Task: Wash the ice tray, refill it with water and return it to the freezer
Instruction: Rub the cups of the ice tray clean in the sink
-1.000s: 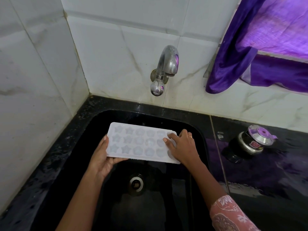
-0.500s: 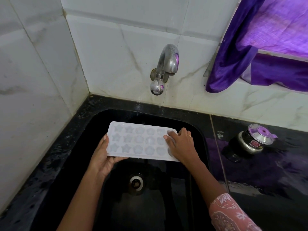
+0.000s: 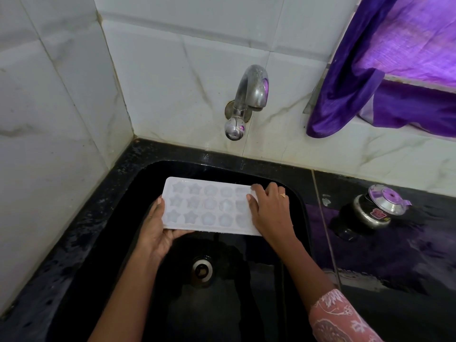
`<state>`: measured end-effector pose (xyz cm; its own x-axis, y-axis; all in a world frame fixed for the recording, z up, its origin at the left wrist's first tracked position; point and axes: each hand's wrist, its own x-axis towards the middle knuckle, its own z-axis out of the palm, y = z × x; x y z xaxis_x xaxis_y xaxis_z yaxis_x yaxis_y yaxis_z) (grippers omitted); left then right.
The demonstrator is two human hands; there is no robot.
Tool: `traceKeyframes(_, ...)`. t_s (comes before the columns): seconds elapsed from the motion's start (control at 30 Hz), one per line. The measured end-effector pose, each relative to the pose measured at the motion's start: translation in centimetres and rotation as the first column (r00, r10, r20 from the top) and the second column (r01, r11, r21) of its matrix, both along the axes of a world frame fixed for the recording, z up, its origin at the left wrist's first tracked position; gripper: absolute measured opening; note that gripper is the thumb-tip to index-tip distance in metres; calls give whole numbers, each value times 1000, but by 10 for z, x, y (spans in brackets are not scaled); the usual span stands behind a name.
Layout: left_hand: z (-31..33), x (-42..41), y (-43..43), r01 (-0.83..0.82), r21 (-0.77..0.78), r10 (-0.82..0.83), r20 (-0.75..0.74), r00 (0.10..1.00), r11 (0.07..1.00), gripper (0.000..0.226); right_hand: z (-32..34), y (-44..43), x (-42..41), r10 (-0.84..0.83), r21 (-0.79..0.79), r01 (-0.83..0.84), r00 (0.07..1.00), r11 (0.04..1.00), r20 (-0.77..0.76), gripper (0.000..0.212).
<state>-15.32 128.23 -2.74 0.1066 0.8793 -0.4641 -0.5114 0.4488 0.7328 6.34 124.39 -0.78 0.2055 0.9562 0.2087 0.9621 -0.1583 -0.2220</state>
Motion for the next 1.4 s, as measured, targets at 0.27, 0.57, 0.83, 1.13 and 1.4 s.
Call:
traceKeyframes(0.27,-1,1,-3,6,-1,-6,-11,1000,1000,25,2,10,-8,92,-210,-81,995,974,42,40)
traceKeyframes(0.57,-4,1,-3,-4,-5,4,-5,1000,1000,25,-1,10,-2,66,-287,-64,998,956,-3,40)
traceKeyframes(0.83,-4,2,-3,10,4,-10,-1,1000,1000,25,2,14,-5,46,-234,-45,999,971,0,40)
traceKeyframes(1.13,-5,0,-2,10,6,-10,-12,1000,1000,28,3,14,-7,57,-255,-61,998,965,-25,40)
traceKeyframes(1.4,-4,3,-3,-1,-1,1,-12,1000,1000,24,0,13,-5,22,-210,-16,999,978,25,39)
